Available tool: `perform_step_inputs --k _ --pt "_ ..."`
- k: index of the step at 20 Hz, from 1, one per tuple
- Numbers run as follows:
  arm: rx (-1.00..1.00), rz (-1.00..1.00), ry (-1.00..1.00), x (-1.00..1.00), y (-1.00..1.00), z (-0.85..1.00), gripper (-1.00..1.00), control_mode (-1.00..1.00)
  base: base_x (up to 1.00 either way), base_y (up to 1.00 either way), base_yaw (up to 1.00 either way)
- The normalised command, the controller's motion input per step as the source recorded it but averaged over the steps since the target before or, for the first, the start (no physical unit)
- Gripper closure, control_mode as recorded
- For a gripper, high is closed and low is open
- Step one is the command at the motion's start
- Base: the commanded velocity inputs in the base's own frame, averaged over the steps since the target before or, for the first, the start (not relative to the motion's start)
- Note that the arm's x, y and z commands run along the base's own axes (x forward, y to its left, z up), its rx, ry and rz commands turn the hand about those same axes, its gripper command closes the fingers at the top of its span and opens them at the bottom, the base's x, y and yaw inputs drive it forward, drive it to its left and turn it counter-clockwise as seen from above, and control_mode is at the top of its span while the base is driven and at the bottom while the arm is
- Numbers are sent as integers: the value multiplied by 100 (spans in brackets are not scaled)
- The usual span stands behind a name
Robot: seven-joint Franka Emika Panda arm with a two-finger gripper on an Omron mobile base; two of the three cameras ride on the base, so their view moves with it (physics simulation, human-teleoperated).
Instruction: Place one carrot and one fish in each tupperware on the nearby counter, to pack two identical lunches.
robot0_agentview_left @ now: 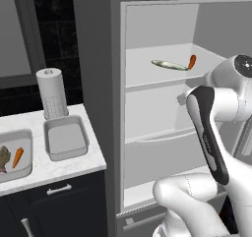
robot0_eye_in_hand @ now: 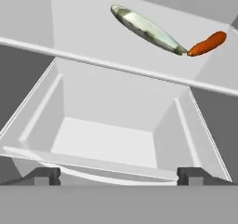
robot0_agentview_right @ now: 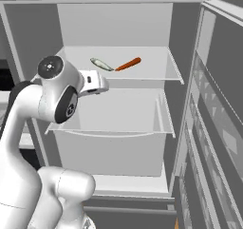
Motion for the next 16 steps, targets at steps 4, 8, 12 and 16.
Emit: perform_step_inputs --k 4,8,12,16 --pt "-3 3 -3 51 0 53 -100 -100 0 0 0" --pt "1 0 1 50 -4 6 -100 -100 0 0 0" --pt "8 0 0 62 -14 0 -100 -100 0 0 0" --pt "6 0 0 58 -12 0 -100 -100 0 0 0"
